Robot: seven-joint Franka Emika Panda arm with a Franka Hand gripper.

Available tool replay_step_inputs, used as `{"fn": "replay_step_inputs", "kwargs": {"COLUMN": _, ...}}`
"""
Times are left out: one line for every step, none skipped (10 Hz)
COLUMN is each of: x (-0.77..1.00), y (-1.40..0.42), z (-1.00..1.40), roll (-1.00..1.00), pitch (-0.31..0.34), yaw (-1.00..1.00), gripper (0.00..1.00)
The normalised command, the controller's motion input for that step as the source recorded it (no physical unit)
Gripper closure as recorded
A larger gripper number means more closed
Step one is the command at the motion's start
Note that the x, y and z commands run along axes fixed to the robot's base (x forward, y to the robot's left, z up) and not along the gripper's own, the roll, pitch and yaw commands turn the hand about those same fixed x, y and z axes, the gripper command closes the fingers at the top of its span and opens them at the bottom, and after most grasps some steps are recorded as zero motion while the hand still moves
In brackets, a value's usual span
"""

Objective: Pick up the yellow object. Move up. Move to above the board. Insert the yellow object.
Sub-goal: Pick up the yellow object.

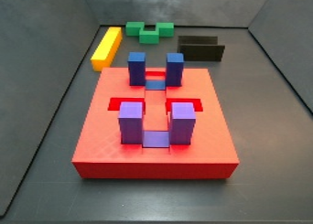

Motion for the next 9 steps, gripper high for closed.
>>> {"fn": "replay_step_inputs", "kwargs": {"x": 0.00, "y": 0.06, "z": -0.02, "roll": 0.02, "pitch": 0.021, "yaw": 0.00, "gripper": 0.00}}
{"fn": "replay_step_inputs", "kwargs": {"x": 0.03, "y": 0.13, "z": -0.03, "roll": 0.05, "pitch": 0.041, "yaw": 0.03, "gripper": 0.00}}
{"fn": "replay_step_inputs", "kwargs": {"x": 0.01, "y": 0.13, "z": -0.05, "roll": 0.19, "pitch": 0.100, "yaw": 0.03, "gripper": 0.00}}
{"fn": "replay_step_inputs", "kwargs": {"x": 0.00, "y": 0.04, "z": -0.08, "roll": 0.27, "pitch": 0.137, "yaw": 0.00, "gripper": 0.00}}
{"fn": "replay_step_inputs", "kwargs": {"x": 0.00, "y": 0.00, "z": -0.18, "roll": 0.22, "pitch": 0.076, "yaw": 0.00, "gripper": 0.00}}
{"fn": "replay_step_inputs", "kwargs": {"x": -0.11, "y": -0.20, "z": -0.44, "roll": 0.16, "pitch": 0.000, "yaw": 0.00, "gripper": 0.00}}
{"fn": "replay_step_inputs", "kwargs": {"x": -0.25, "y": -0.08, "z": -0.43, "roll": 0.21, "pitch": 0.009, "yaw": 0.00, "gripper": 0.00}}
{"fn": "replay_step_inputs", "kwargs": {"x": -0.43, "y": 0.00, "z": -0.41, "roll": 0.18, "pitch": 0.034, "yaw": -0.14, "gripper": 0.00}}
{"fn": "replay_step_inputs", "kwargs": {"x": -0.40, "y": 0.00, "z": -0.30, "roll": 0.12, "pitch": 0.036, "yaw": -0.18, "gripper": 0.00}}
